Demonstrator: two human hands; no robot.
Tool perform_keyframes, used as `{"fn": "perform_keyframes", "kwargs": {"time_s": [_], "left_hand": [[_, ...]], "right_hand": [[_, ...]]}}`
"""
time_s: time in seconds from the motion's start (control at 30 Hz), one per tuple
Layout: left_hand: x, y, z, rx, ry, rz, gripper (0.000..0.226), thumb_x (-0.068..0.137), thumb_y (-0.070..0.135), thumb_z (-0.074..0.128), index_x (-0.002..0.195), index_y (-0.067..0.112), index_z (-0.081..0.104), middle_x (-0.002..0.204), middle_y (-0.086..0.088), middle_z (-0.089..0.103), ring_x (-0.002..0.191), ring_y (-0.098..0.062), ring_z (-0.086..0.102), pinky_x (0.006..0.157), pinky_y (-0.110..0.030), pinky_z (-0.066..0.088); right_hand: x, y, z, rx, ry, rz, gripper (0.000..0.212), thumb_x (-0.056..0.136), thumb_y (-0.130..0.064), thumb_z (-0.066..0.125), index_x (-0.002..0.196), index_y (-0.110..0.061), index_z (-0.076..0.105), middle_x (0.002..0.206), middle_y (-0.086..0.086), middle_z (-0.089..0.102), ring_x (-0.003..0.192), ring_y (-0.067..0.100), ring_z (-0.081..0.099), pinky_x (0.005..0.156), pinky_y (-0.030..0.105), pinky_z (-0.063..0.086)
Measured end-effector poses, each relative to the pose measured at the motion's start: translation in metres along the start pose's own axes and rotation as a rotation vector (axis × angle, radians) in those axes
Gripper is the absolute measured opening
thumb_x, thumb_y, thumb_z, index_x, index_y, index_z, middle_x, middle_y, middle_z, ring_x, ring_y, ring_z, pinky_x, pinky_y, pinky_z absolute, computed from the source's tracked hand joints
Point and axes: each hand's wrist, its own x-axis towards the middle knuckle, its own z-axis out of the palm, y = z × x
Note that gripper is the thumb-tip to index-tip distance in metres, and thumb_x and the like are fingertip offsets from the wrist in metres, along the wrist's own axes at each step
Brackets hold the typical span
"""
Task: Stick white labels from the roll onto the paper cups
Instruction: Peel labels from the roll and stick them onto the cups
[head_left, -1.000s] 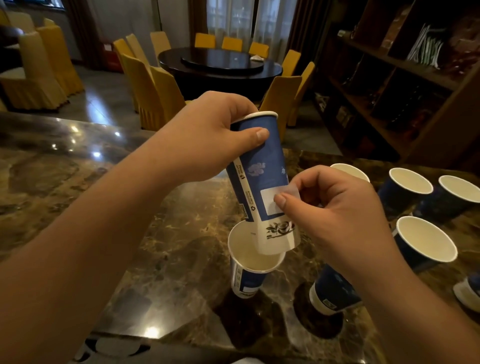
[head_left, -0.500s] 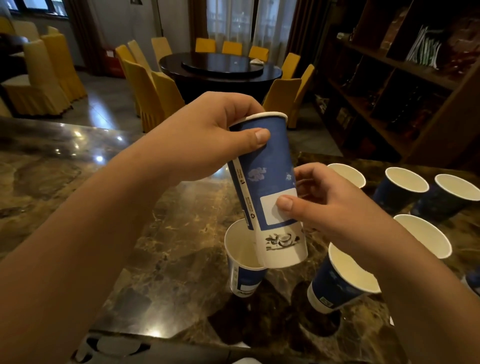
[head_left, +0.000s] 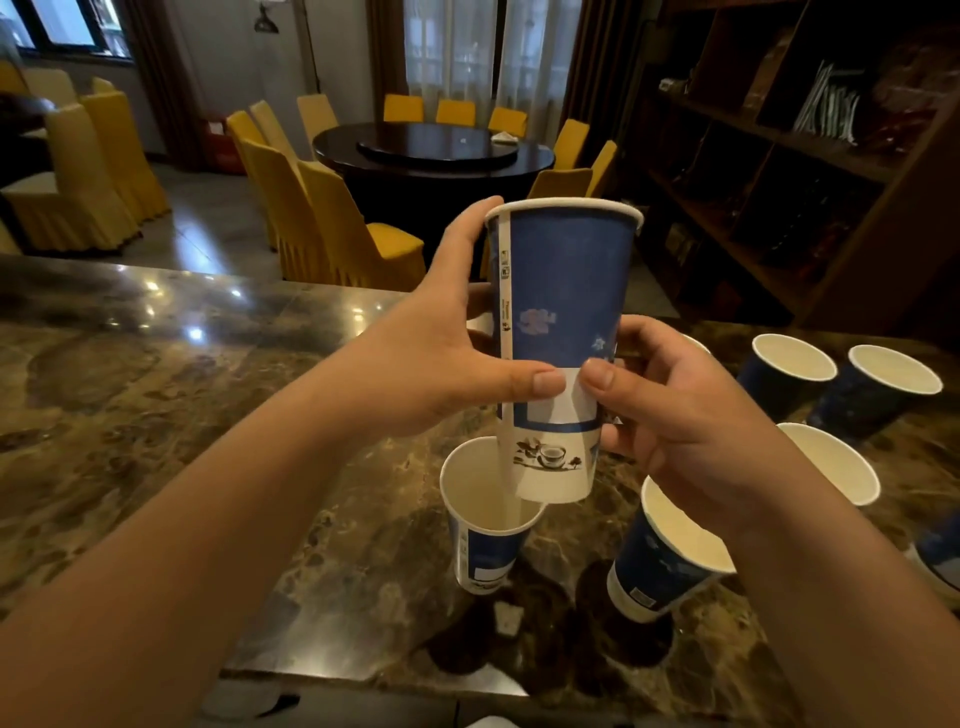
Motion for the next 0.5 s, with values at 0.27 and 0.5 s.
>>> {"fn": "perform_keyframes", "kwargs": {"time_s": [0.27, 0.5], "left_hand": [[0.003, 0.0, 0.001, -0.099, -0.016, 0.028, 0.102, 0.063, 0.033, 0.086, 0.139, 0.043, 0.019, 0.131, 0.014, 0.044, 0.117, -0.007, 0.054, 0.082, -0.026, 0.057], [0.041, -0.018, -0.006, 0.106, 0.149, 0.099, 0.092, 0.073, 0.012, 0.08, 0.143, 0.026, 0.023, 0.136, 0.004, 0.044, 0.126, -0.014, 0.045, 0.096, -0.028, 0.051]], "right_hand": [[0.002, 0.001, -0.008, -0.234, 0.068, -0.087, 0.05, 0.068, -0.035, 0.075, 0.113, -0.039, 0.052, 0.11, -0.015, 0.067, 0.103, 0.008, 0.066, 0.082, 0.029, 0.058], [0.027, -0.011, -0.014, -0.515, 0.241, -0.29, 0.068, 0.082, -0.028, 0.074, 0.14, -0.032, 0.038, 0.134, -0.011, 0.055, 0.113, 0.003, 0.056, 0.089, 0.025, 0.052]]}}
